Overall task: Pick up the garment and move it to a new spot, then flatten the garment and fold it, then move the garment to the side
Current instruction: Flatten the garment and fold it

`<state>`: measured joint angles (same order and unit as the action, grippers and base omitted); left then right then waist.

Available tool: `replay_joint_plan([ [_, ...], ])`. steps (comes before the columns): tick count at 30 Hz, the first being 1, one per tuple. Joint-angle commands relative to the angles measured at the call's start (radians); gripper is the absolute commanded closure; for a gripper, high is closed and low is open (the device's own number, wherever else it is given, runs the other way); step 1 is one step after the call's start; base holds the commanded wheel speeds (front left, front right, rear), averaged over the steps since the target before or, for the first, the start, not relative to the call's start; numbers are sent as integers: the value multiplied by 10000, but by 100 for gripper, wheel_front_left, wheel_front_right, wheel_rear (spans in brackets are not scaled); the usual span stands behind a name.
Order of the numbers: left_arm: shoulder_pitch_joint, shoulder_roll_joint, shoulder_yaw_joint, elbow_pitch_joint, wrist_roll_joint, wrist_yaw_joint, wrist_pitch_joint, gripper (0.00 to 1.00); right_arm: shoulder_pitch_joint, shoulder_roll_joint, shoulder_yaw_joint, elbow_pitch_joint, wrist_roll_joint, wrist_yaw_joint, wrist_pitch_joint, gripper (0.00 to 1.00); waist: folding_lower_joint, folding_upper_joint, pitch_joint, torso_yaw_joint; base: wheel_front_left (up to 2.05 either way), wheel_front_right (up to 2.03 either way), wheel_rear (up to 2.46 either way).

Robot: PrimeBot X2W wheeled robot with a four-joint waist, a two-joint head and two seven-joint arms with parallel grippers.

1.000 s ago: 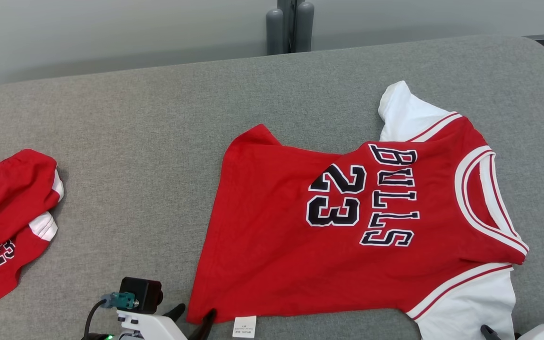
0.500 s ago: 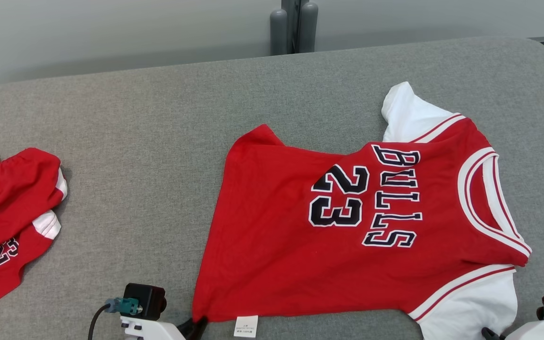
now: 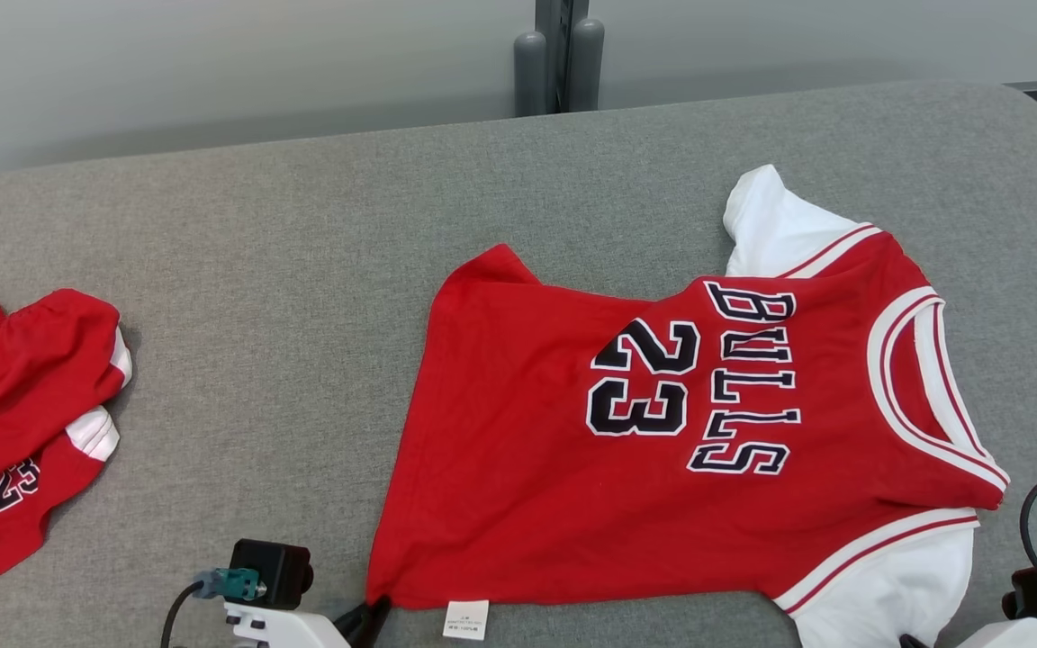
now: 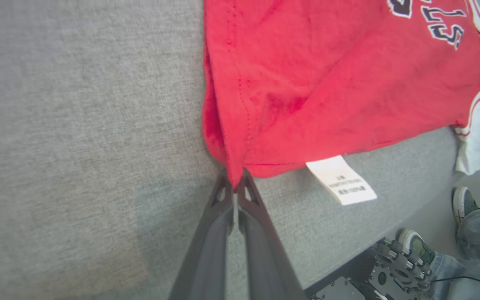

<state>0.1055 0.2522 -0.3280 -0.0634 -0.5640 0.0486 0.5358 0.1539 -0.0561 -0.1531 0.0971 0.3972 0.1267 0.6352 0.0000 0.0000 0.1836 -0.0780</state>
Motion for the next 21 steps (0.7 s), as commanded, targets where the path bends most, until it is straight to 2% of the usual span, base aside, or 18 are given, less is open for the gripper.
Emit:
replay_joint_plan([
  [1, -9, 72, 49, -54, -44, -48, -49, 100, 79, 96, 85, -16, 13, 76, 95, 100, 0, 0, -6, -3, 0, 0, 0],
  [7, 22, 181, 277, -255, -118, 6, -260, 100, 231, 36, -107, -832, 127, 53, 91, 100, 0, 0, -88, -17, 0, 0, 0],
  [12, 110, 258, 523, -574, -317, -74, -472, 100, 513, 35, -132, -1745, 692, 53, 343, 100, 0, 0, -218, -13, 0, 0, 0],
  [21, 358, 696, 1331, -1573, -706, 69, -626, 100, 1108, 33, -656, -4077, 990, 53, 989, 100, 0, 0, -444, -61, 0, 0, 0],
])
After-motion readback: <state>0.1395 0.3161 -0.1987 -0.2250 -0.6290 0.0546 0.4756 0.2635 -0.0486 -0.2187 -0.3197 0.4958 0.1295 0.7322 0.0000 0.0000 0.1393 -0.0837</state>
